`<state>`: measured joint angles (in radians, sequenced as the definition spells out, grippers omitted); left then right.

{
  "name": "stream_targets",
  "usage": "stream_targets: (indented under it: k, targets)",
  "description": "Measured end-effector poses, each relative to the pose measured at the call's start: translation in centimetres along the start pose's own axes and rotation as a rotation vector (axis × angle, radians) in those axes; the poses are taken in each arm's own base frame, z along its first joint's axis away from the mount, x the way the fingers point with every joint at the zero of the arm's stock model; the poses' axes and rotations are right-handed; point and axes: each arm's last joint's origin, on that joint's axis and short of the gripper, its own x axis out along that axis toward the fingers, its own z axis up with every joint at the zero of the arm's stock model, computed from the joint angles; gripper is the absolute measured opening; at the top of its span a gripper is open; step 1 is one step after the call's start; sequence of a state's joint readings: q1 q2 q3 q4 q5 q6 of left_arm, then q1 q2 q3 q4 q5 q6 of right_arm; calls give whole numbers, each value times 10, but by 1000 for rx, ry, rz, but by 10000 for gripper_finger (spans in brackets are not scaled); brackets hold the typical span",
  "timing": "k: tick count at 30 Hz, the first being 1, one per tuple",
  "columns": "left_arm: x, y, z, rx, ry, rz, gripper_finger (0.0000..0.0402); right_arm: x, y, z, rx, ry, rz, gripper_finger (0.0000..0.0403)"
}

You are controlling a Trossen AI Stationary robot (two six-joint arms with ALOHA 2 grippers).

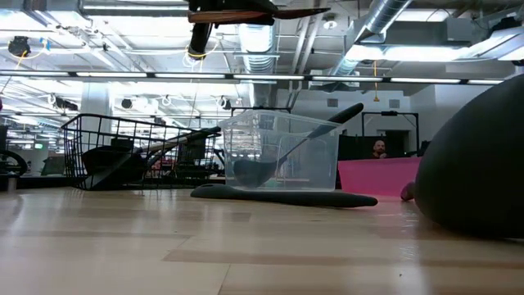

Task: Pick & Place Kitchen Items
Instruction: Put the gold knife into the red bin

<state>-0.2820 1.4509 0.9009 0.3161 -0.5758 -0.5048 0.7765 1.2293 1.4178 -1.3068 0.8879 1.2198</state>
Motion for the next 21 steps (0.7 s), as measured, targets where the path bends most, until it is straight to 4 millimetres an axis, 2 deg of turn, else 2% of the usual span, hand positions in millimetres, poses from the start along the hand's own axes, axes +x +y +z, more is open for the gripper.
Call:
stream_targets:
  k: [6, 11, 21]
  targets:
    - [3, 7, 6, -35, -6, -5, 7, 0, -1, 0, -12, 4, -10, 286]
    - [1, 12, 21, -75, -51, -14, 7, -1, -4, 1, -12, 4, -11, 286]
    - [-24, 19, 59, -142, -146, -79, 7, -2, -14, 9, -29, -8, -20, 286]
